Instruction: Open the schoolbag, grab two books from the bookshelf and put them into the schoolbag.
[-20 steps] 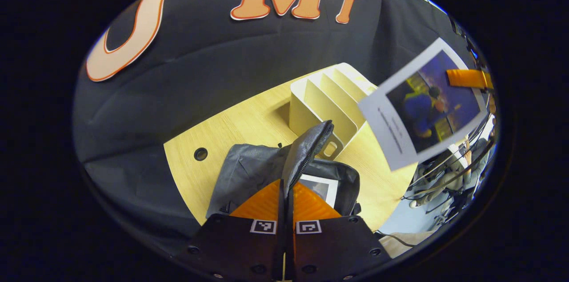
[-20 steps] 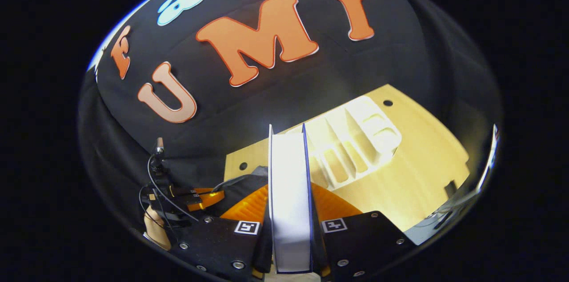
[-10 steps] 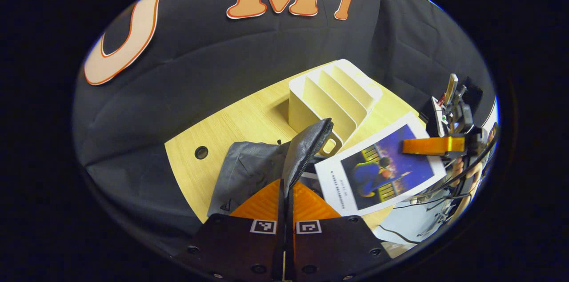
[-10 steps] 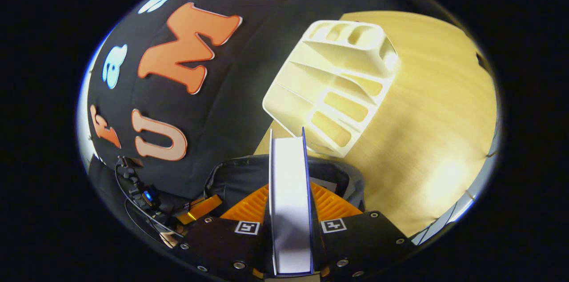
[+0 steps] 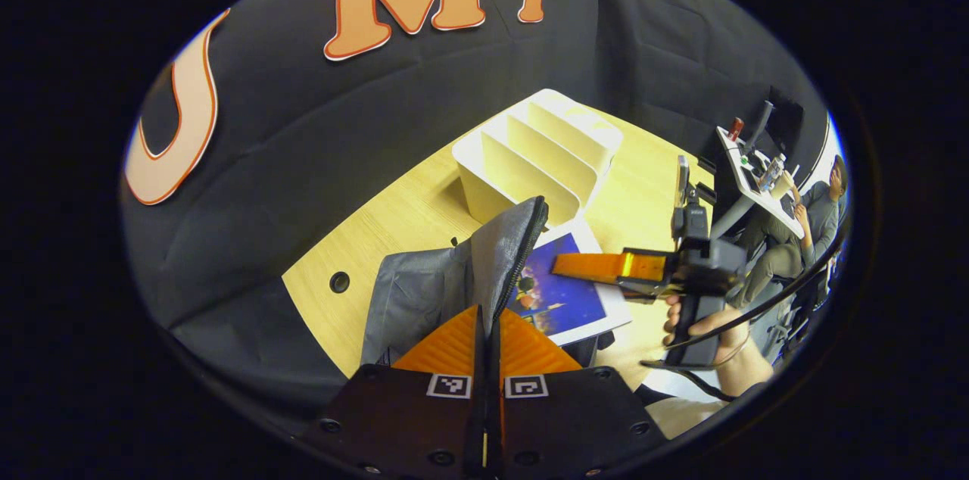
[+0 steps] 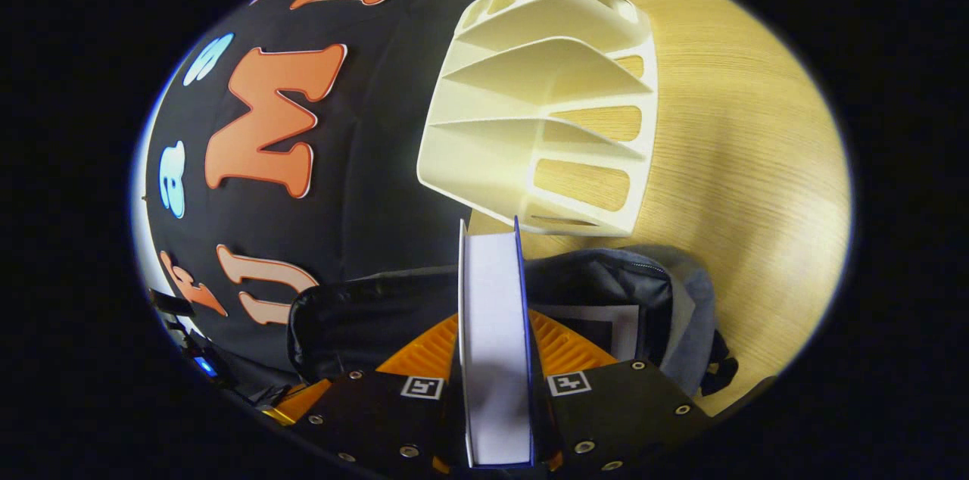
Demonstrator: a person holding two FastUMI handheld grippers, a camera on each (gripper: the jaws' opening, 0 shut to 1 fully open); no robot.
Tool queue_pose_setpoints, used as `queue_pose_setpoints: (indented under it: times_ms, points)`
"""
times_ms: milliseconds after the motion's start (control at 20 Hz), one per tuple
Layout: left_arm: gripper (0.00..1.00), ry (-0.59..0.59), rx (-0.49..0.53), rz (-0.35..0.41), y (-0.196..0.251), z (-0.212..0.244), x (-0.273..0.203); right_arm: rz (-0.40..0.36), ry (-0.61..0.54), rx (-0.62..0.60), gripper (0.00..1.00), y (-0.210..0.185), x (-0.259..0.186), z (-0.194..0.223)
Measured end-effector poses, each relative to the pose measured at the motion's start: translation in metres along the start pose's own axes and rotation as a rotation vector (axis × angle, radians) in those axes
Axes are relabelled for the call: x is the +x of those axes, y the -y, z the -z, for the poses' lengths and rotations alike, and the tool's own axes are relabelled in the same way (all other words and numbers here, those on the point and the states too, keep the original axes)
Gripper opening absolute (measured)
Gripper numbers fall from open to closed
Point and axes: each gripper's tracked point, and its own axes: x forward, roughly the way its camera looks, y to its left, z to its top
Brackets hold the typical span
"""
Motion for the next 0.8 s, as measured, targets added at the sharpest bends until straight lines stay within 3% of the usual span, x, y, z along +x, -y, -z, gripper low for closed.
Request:
queue_pose_setpoints:
  times_ms: [300, 350, 400, 600, 800]
  points:
    - [0.02, 0.007, 0.035, 0.04, 0.017, 0.0, 0.002, 0.031, 0.004, 0.005, 0.37, 0.006, 0.033, 0.039]
    - [0.02, 0.006, 0.052, 0.031, 0.016, 0.0, 0.003, 0.047, -0.003, 0.004, 0.27, 0.008, 0.034, 0.042]
    - [0.02, 0.005, 0.056, 0.029, 0.016, 0.002, 0.003, 0.074, -0.014, 0.004, 0.4, 0.015, 0.035, 0.046]
    - [0.02, 0.009, 0.008, 0.047, 0.016, 0.009, 0.003, 0.206, -0.051, -0.024, 0.62, 0.045, 0.03, 0.05]
    - [0.02, 0.017, -0.011, 0.053, 0.016, 0.019, 0.005, 0.3, -0.105, -0.055, 0.74, 0.067, 0.014, 0.056]
